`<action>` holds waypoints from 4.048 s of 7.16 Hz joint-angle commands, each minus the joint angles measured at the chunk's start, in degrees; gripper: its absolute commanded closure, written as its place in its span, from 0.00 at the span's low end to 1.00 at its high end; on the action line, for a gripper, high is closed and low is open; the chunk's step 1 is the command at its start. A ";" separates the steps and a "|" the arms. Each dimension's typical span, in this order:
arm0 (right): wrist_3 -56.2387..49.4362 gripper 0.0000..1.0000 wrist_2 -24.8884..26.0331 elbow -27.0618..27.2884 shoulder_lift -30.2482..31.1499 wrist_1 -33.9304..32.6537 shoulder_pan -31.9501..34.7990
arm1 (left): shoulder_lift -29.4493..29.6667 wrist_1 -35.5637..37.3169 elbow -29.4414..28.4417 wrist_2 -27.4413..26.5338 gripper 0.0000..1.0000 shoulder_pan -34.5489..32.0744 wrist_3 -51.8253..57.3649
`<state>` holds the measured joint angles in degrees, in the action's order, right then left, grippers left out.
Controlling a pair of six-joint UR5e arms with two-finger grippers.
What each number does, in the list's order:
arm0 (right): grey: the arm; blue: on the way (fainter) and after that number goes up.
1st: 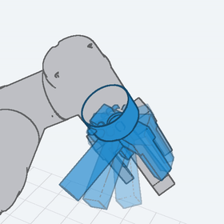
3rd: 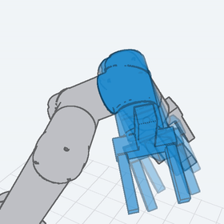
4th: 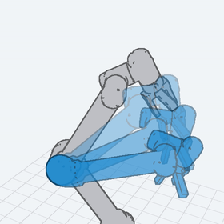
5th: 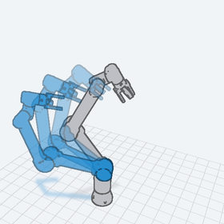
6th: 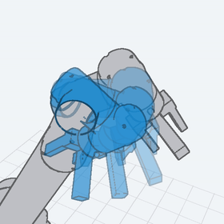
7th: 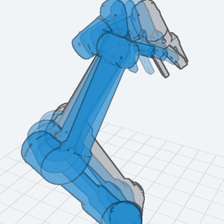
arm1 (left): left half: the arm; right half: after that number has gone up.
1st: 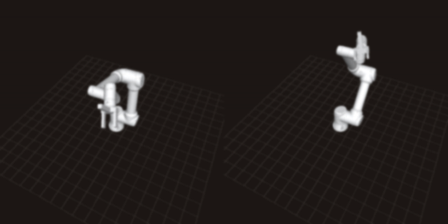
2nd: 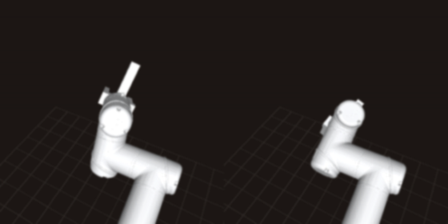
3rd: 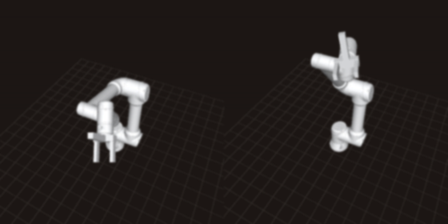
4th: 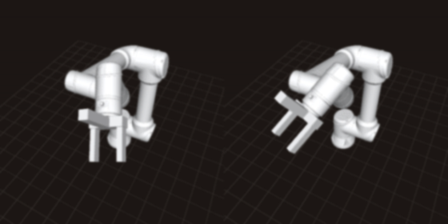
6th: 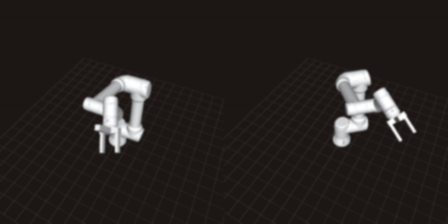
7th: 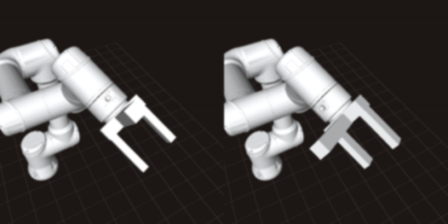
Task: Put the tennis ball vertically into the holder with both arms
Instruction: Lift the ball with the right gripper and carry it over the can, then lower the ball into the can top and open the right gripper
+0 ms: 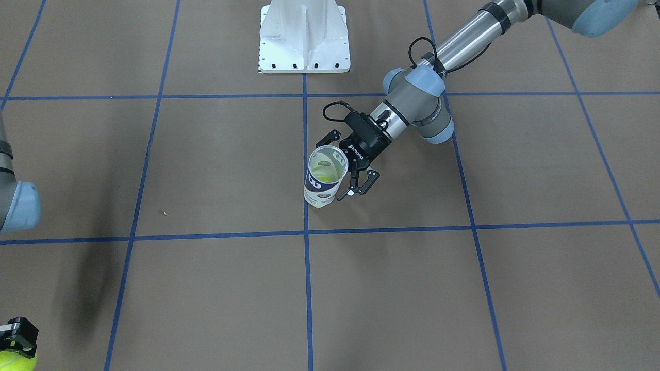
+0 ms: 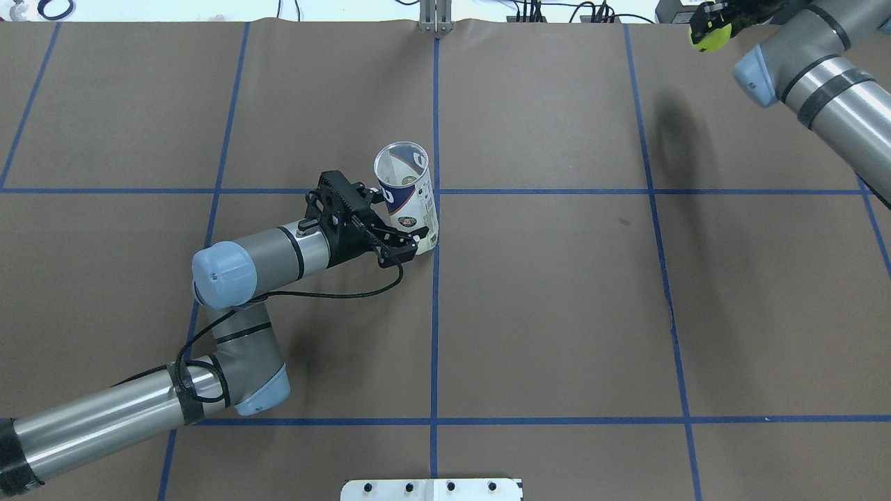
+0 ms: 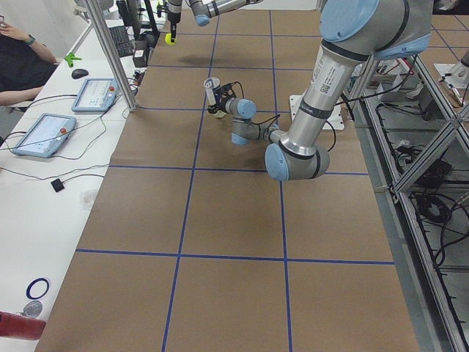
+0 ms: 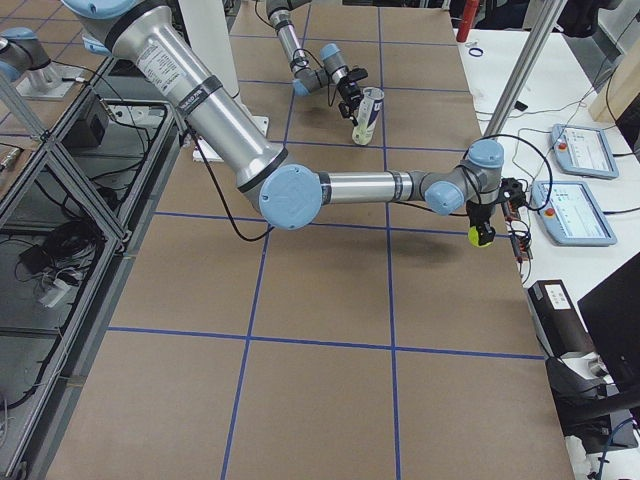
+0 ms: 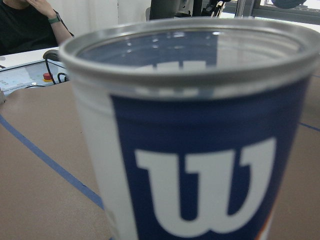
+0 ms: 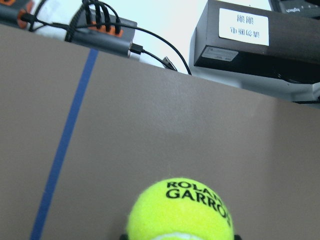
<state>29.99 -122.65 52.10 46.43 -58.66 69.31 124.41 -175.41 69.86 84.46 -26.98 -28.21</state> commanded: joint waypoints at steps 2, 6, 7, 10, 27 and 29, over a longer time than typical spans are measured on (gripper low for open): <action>6.83 1.00 -3.99 14.32 -0.29 -10.84 -0.32 | -0.40 0.07 1.94 0.09 0.01 0.09 0.00; 20.49 1.00 -6.37 23.28 -0.20 -11.31 -4.86 | 0.22 0.25 1.95 0.00 0.01 0.35 0.00; 23.85 1.00 -6.37 26.01 -0.29 -11.39 -6.63 | 0.22 0.25 1.86 0.00 0.01 0.52 0.00; 35.88 1.00 -6.37 35.66 -0.90 -14.36 -11.81 | 0.13 0.25 1.86 0.00 0.01 0.61 0.00; 45.86 1.00 -4.52 38.34 -11.63 -32.57 -27.03 | -0.83 -0.02 1.59 0.00 0.01 0.79 0.00; 45.86 0.80 -4.70 38.34 -11.54 -32.57 -27.03 | -0.92 -0.11 1.59 0.00 0.01 0.79 0.00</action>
<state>75.85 -127.24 90.42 34.82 -91.20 42.32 123.55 -175.49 71.41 84.46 -26.19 -28.21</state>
